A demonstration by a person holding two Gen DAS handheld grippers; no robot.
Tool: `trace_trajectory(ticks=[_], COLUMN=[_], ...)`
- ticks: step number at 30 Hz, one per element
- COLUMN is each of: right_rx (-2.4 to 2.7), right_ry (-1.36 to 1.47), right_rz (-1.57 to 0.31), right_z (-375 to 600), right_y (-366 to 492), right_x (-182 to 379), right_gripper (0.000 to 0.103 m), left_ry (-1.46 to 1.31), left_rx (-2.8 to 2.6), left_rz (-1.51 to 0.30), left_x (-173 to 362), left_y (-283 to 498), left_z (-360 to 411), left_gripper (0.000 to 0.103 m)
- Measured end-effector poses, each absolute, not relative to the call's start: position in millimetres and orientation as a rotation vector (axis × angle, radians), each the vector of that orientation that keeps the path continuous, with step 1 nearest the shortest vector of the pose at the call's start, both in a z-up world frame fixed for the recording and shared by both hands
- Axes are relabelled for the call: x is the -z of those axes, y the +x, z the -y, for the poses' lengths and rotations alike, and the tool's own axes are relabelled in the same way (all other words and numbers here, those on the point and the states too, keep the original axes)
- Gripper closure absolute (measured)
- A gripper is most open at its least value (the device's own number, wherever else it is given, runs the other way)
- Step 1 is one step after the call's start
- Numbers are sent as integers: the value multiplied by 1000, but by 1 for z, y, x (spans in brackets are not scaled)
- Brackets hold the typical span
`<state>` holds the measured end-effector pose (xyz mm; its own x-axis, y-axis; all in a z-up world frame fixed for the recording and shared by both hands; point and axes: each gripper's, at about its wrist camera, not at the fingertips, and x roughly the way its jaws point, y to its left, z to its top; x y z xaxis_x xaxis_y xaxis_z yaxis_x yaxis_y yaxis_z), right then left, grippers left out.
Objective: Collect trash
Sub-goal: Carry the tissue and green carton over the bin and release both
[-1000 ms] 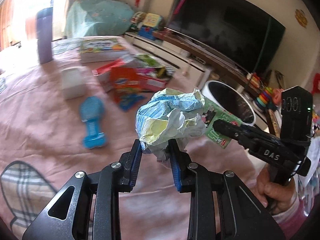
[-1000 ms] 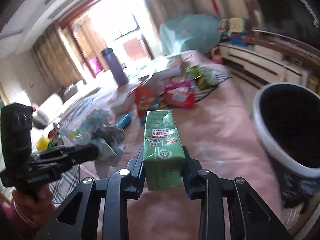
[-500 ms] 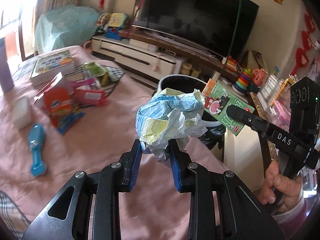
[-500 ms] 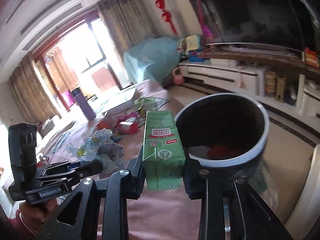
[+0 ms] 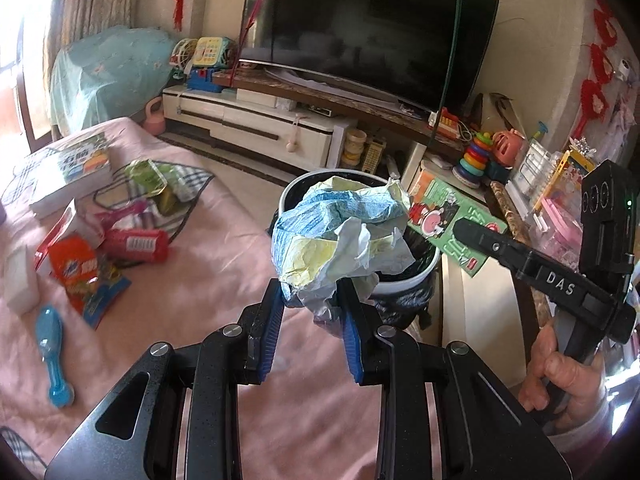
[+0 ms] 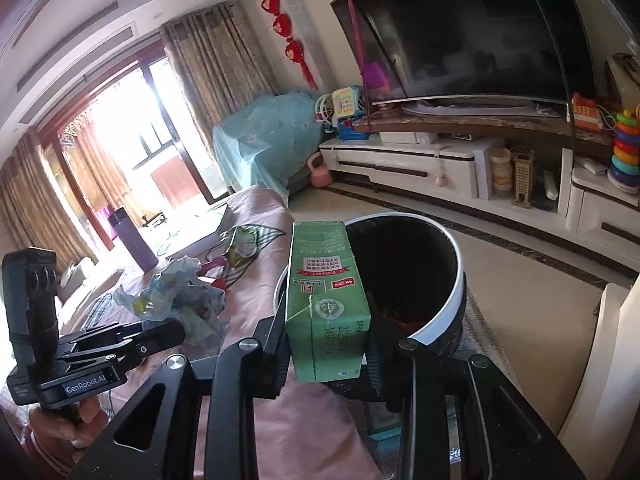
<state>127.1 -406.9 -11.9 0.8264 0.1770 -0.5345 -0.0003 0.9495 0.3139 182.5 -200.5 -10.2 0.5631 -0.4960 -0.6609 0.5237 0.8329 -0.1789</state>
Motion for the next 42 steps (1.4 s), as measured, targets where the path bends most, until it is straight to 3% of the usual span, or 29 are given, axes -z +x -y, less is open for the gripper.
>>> trace_trajectory(ticks=[29,32,34,36,38,42], right_rx=[-39,-37,-39,-37,-30,-36], right_ry=[292,291,291,295,305,332], right_rz=[-708,-717,-726,-731,-734,-719], right_z=[433,436,438,439,442,442], right_y=[173,178,183,187,188,183], right_x=[18,20,22,23,24,24], right_gripper=[71,71,70,67,54,43], left_ry=[84,83,82,72,61,41], left_rx=[630,627,619,607,607,594], left_rz=[-828,-836,-843,-846,-844,-842], left_x=[21,24,26,27,28,31], left_y=[237,240,243,244,242,236], left_z=[265,268,268,265,261,247], left_gripper=[76,71,48,36,35,29])
